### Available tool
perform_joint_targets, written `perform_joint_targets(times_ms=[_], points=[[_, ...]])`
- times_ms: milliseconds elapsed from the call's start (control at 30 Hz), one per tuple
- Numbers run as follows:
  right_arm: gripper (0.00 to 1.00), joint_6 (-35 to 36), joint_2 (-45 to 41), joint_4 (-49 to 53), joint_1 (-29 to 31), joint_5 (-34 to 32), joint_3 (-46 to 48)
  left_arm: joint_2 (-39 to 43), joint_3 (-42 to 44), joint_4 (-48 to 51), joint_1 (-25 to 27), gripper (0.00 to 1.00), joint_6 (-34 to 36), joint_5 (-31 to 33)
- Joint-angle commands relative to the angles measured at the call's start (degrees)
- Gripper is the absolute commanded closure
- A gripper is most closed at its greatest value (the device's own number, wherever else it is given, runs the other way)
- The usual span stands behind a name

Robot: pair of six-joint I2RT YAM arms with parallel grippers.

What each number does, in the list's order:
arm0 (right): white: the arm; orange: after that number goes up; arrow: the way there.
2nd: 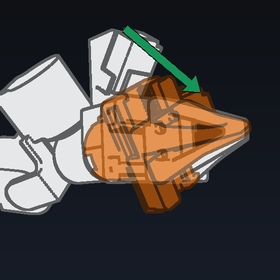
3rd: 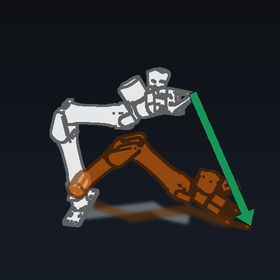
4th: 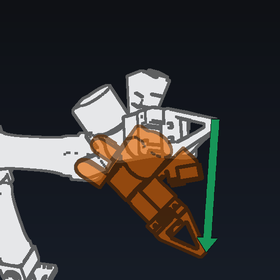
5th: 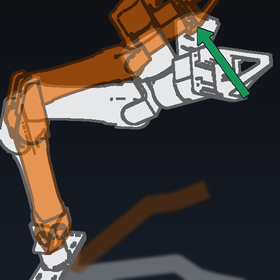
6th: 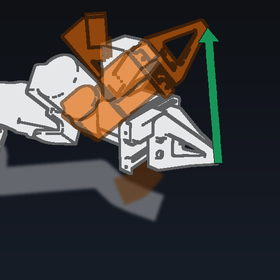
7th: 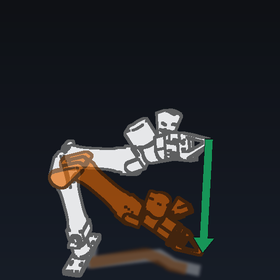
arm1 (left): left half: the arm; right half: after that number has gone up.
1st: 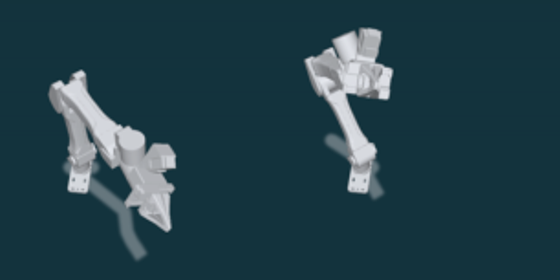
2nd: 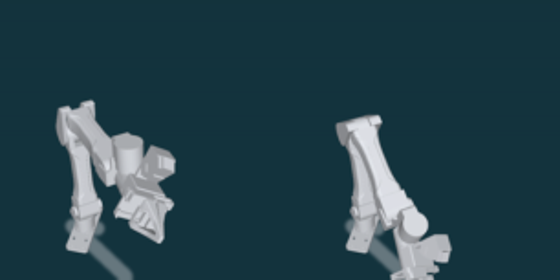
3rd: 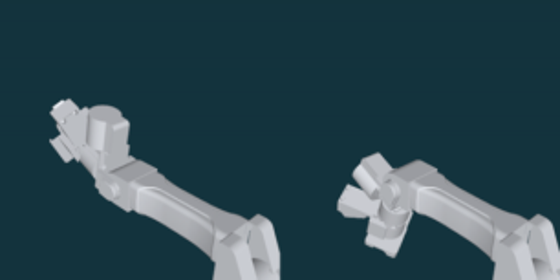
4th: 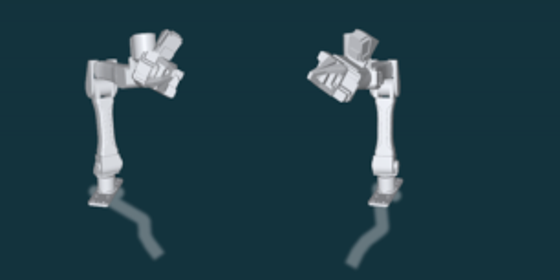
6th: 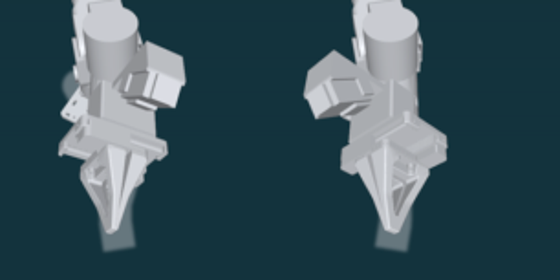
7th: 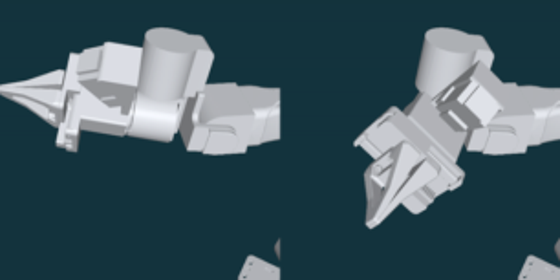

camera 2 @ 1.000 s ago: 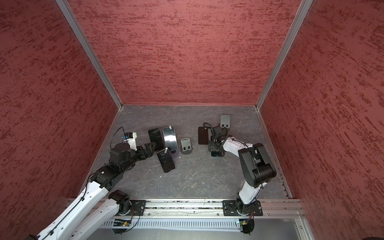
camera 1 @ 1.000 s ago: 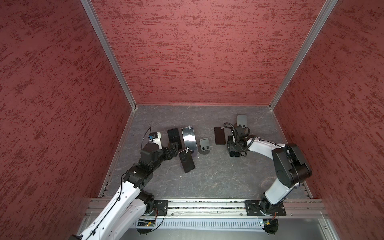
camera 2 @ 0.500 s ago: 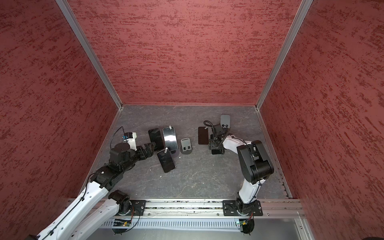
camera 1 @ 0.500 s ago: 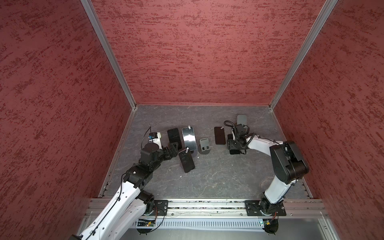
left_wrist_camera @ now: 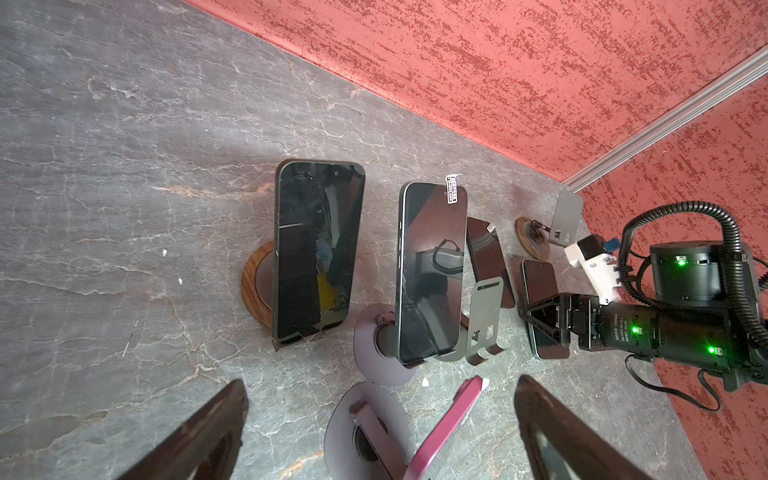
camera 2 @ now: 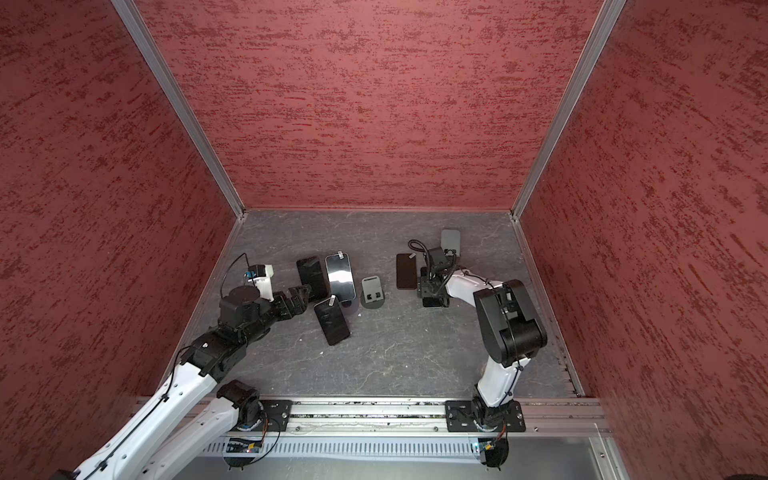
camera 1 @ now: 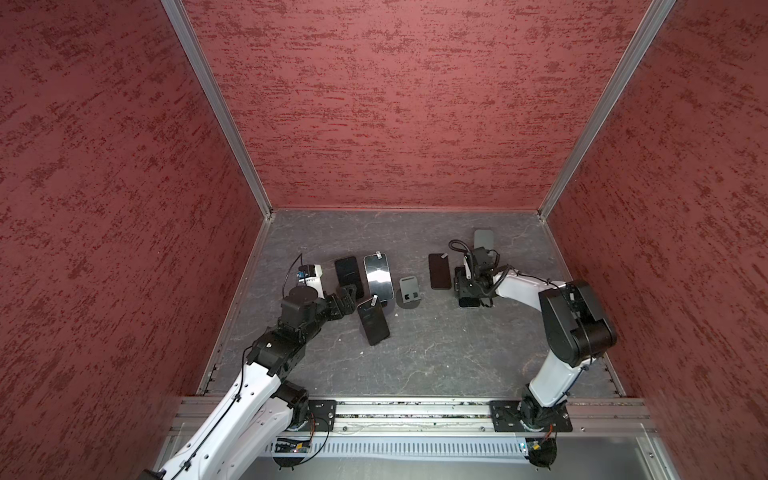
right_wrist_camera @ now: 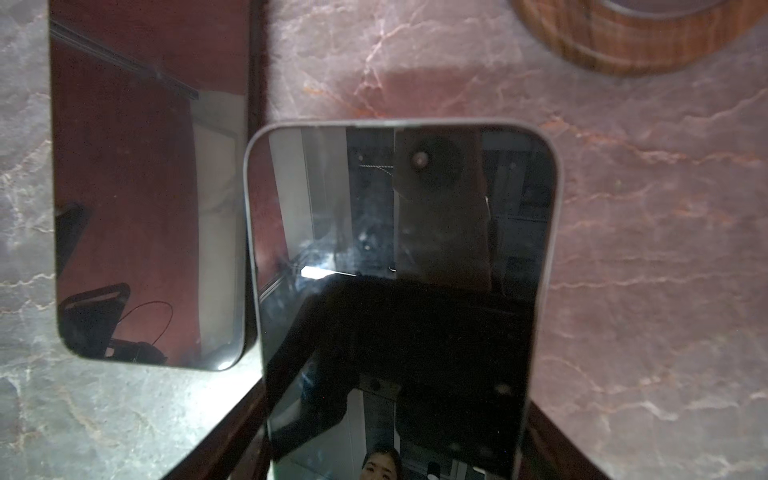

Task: Remove the phone from the phone stand
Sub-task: 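Lower the dark phone flat beside the black phone and open the right gripper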

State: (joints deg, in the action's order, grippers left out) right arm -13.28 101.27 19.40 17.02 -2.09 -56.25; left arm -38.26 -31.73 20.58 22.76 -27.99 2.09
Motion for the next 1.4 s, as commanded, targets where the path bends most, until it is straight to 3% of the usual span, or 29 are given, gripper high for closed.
perform_joint_targets(times_ms=[0,900,1367], points=[[0.23,-0.61,2.84,1.52,-0.43,3.58,0.5,0.12,-1.28,0.01,-0.26,0.01,1.03,0.96],[0.19,-1.14,2.52,1.0,-0.6,2.88,1.06,-0.06,-1.04,0.31,-0.26,0.0,1.03,0.64],[0.15,-2.39,-5.27,0.03,-0.58,3.51,0.7,0.29,-1.06,1.04,-0.26,0.0,0.7,0.81]])
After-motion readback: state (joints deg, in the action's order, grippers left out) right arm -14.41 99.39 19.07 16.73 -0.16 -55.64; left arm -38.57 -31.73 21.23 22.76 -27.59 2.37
